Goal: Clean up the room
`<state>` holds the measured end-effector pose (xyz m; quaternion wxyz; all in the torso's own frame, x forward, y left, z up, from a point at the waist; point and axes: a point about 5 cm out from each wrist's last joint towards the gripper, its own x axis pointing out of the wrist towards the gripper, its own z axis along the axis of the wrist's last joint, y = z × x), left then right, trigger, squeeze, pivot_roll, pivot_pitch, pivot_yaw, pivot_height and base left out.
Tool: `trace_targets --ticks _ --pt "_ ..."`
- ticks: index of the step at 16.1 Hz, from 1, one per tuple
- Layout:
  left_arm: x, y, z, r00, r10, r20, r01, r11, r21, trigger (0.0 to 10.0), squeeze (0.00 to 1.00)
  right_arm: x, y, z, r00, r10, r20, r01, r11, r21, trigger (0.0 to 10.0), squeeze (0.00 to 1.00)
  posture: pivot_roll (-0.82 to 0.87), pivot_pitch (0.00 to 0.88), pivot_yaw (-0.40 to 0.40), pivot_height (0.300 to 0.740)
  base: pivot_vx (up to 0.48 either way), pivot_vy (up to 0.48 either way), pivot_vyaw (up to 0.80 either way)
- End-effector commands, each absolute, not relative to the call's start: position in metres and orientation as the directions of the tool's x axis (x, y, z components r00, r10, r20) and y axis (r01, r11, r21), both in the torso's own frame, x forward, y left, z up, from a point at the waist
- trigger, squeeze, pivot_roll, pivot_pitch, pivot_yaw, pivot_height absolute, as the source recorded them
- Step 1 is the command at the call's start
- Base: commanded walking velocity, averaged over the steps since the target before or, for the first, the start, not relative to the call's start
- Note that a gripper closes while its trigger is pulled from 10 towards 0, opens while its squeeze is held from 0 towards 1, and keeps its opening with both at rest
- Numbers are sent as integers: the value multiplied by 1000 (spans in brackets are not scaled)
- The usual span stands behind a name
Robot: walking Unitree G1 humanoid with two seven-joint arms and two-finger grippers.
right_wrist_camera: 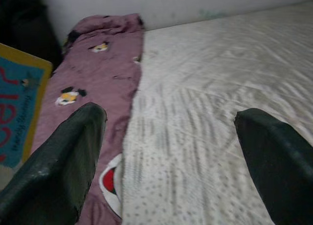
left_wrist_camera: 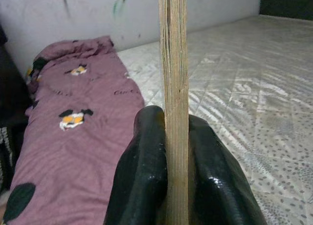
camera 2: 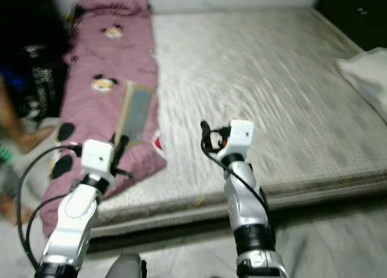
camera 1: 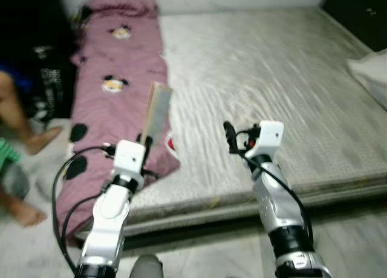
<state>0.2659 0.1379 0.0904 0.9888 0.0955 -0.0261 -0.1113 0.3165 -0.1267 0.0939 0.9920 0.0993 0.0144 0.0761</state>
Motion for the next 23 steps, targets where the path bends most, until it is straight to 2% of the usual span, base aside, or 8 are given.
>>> trace_targets --ticks 1,7,14,23 --pt "269 140 91 976 -214 29 205 959 198 10000 0 315 -122 91 985 172 -24 -164 967 197 10000 0 105 0 -32 740 0 0 0" --pt "273 134 88 973 -230 3 225 957 184 10000 0 315 -122 91 981 192 -33 -184 969 167 10000 0 87 0 -47 740 0 0 0" --pt "277 135 91 977 -211 5 208 967 150 10000 0 315 -111 95 968 252 -15 -247 958 143 10000 0 85 0 -50 740 0 0 0" --pt "278 132 92 968 -249 5 246 961 125 10000 0 318 -115 94 974 223 -34 -217 966 141 10000 0 81 0 -45 740 53 0 99"
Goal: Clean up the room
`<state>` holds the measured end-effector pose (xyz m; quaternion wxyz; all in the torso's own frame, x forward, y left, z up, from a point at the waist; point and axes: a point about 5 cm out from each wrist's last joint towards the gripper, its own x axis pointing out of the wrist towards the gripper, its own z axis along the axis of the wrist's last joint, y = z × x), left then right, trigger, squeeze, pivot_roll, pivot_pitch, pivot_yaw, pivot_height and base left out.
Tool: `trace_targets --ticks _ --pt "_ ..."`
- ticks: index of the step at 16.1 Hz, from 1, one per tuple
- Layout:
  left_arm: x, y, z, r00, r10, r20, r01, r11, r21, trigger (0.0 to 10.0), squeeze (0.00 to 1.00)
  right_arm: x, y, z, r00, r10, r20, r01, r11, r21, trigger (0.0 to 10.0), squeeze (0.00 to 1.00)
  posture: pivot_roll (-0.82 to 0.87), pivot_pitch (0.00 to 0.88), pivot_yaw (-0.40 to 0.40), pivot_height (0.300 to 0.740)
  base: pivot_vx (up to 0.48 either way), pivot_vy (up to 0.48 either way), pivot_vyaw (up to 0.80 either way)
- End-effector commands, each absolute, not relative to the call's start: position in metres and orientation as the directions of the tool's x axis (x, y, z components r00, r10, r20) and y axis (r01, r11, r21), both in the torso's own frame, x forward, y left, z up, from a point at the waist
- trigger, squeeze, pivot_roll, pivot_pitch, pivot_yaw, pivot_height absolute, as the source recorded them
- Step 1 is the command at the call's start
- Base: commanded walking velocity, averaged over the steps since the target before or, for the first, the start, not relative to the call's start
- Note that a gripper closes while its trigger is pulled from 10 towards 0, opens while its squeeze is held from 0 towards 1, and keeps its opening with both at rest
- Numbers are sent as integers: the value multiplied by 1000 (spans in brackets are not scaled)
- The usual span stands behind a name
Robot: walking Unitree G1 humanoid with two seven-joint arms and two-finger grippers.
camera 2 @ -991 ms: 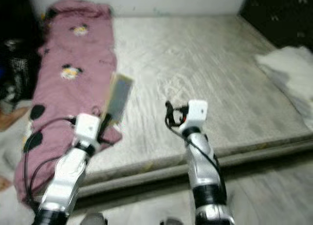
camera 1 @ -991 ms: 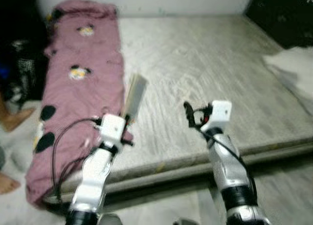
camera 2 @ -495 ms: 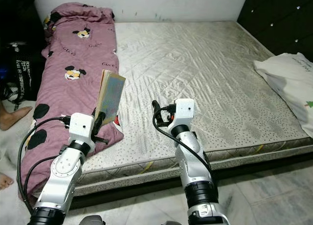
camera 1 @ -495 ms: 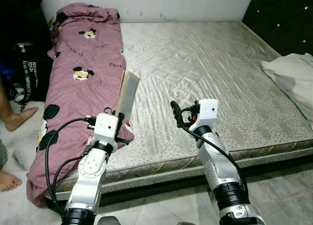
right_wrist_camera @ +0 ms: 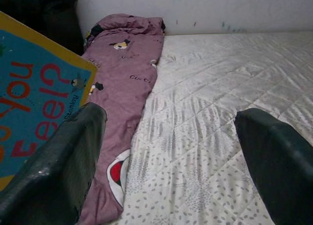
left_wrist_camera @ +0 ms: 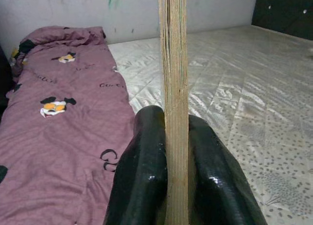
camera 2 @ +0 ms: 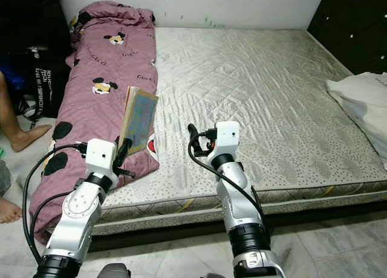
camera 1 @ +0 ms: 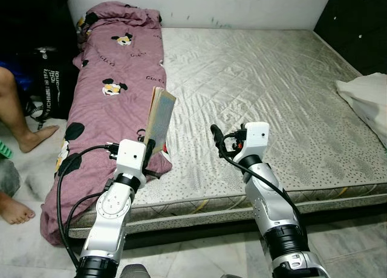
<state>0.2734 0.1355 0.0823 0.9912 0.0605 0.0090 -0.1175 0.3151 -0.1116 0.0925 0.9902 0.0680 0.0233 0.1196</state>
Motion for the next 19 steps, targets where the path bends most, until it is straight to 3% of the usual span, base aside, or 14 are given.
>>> trace_targets --ticks 1,14,19 --pt "278 131 92 968 -250 5 248 961 124 10000 0 318 -115 94 974 223 -34 -216 966 140 10000 0 81 0 -47 740 240 0 0" --pt "279 130 92 967 -255 -4 254 960 117 10000 0 319 -116 96 976 216 -27 -210 969 129 10000 0 77 0 -48 740 281 0 0" --pt "277 127 96 965 -262 31 254 954 159 10000 0 319 -117 94 977 209 -34 -204 972 120 10000 0 78 0 -47 740 0 0 0"
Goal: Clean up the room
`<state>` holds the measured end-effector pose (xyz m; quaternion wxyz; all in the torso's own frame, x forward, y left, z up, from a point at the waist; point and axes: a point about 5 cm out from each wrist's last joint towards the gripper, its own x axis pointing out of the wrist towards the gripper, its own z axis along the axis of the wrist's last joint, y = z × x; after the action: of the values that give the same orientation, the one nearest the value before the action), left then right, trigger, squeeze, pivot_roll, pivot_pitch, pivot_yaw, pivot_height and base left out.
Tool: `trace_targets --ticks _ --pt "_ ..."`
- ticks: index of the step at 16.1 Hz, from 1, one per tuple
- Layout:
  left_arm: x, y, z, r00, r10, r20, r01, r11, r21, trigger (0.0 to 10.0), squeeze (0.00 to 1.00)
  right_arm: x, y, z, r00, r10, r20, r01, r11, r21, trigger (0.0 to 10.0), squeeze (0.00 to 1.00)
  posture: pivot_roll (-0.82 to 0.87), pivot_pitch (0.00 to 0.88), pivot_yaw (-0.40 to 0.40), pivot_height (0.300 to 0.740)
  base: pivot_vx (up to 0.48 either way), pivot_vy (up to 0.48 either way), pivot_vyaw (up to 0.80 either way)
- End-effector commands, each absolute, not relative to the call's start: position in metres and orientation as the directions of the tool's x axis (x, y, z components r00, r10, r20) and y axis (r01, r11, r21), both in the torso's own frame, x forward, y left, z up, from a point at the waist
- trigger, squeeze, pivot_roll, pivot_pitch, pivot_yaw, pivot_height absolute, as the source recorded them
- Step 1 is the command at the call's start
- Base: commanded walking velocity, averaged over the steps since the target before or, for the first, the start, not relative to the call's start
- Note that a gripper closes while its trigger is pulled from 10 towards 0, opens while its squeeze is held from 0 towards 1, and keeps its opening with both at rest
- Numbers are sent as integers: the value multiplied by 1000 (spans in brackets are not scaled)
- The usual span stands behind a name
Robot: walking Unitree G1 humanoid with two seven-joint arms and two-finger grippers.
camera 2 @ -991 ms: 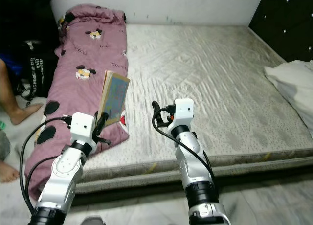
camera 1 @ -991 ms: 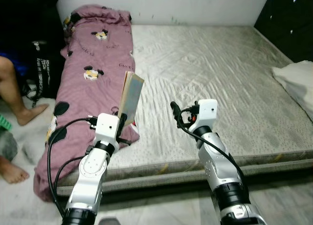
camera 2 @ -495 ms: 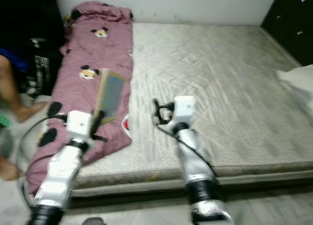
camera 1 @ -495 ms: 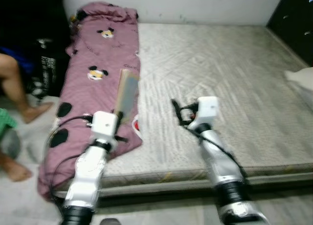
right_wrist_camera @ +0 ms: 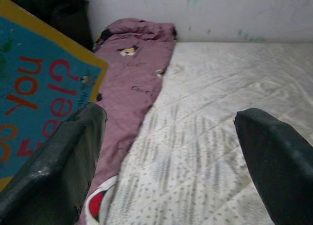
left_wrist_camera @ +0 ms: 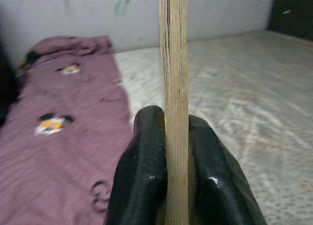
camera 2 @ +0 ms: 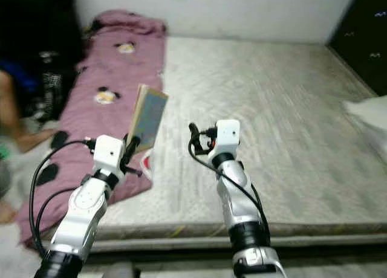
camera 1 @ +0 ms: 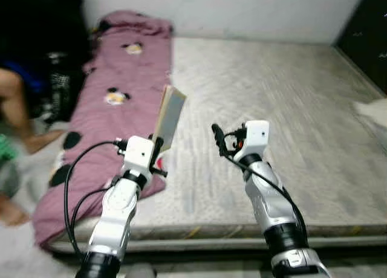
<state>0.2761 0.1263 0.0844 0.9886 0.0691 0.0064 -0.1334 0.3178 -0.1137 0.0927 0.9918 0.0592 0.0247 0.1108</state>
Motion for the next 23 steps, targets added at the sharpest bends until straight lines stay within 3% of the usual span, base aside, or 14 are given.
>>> trace_targets --ticks 1,5,10,14,23 --pt "277 127 97 966 -257 39 247 954 167 10000 0 318 -117 94 978 208 -35 -202 972 119 10000 0 78 0 -46 740 0 0 0" --pt "274 140 104 983 -159 97 137 971 198 10000 0 318 -128 98 990 141 -15 -138 983 124 10000 0 78 0 -44 740 0 0 0" --pt "251 179 106 992 65 104 -76 991 108 10000 0 300 -147 97 997 80 -7 -79 994 79 10000 0 64 0 -41 740 0 0 0" --pt "247 172 106 994 49 100 -60 991 117 10000 0 292 -156 92 999 16 -36 -14 998 57 10000 0 62 0 -46 740 0 0 0" --pt "246 164 107 995 7 100 -22 988 150 10000 0 287 -160 87 996 13 -83 -7 997 83 10000 0 65 0 -44 740 0 0 0"
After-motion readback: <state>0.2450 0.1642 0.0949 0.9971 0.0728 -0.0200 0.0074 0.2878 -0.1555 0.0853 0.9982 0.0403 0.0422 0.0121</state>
